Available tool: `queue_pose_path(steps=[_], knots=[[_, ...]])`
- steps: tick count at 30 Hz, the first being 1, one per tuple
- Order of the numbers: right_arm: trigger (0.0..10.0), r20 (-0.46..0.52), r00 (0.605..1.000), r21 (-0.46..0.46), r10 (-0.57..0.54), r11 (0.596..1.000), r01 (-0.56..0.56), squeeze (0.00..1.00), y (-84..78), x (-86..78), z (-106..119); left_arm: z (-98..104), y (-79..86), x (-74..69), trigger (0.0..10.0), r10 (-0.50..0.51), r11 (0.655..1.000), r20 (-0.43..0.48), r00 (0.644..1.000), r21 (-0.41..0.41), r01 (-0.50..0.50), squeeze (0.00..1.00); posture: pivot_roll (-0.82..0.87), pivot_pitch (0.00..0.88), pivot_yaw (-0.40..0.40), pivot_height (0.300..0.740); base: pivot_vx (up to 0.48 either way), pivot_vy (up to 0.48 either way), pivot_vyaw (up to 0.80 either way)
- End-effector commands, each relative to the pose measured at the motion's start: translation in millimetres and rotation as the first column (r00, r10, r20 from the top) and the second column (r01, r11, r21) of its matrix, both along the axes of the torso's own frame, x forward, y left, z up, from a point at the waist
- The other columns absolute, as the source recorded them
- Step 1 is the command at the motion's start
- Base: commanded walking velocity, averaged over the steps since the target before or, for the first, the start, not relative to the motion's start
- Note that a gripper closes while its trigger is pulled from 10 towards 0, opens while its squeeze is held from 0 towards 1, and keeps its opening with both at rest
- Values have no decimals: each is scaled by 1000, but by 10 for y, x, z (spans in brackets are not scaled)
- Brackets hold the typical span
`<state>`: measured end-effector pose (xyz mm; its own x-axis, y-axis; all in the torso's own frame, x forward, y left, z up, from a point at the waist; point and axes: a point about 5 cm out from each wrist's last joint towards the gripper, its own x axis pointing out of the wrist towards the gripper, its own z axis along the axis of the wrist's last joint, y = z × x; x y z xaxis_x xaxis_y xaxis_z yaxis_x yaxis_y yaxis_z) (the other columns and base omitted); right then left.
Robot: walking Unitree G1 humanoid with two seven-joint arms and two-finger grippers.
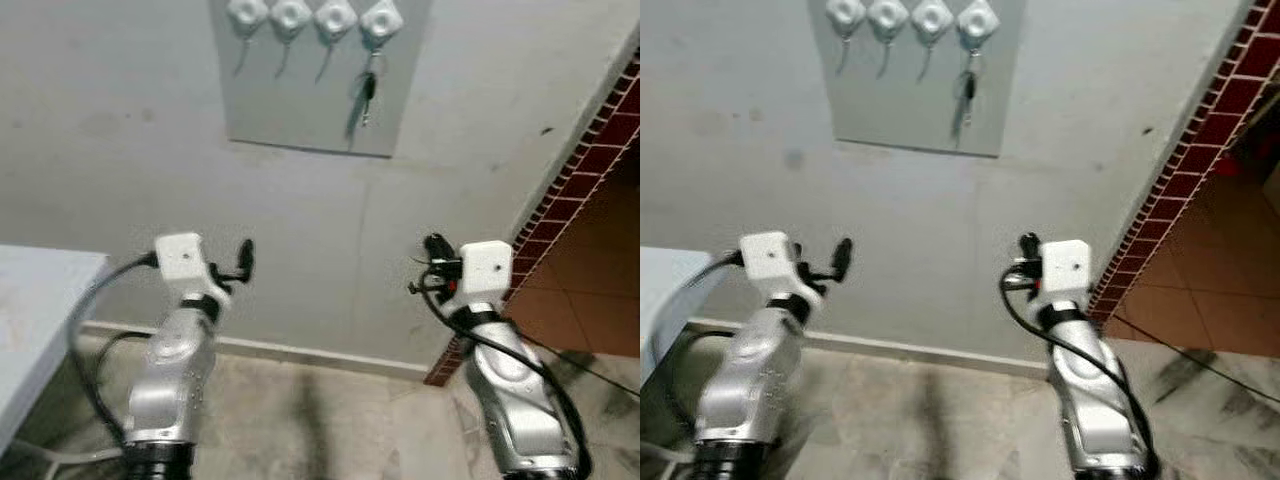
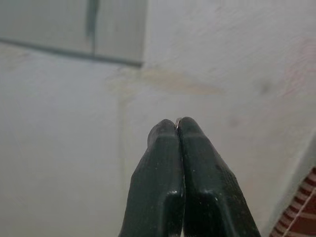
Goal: Hang keys on a hook
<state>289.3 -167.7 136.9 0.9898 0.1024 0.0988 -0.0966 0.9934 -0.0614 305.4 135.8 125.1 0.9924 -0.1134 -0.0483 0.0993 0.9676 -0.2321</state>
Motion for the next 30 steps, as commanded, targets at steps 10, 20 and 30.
queue_pose_path(steps=[10,20,30], knots=[[10000,22,999,8,42,999,-42,0,103,12,58,34,97,-1,10000,37,999,12,999,15,-37,0,14,56,-28,740,300,0,0],[10000,10,999,9,48,999,-48,0,109,13,42,29,96,-4,10000,40,999,13,999,15,-41,0,14,50,-31,740,289,0,0],[10000,-5,994,-71,113,991,-113,0,73,120,112,271,-7,-10,10000,-101,990,123,987,113,87,0,16,55,-36,740,112,0,0]])
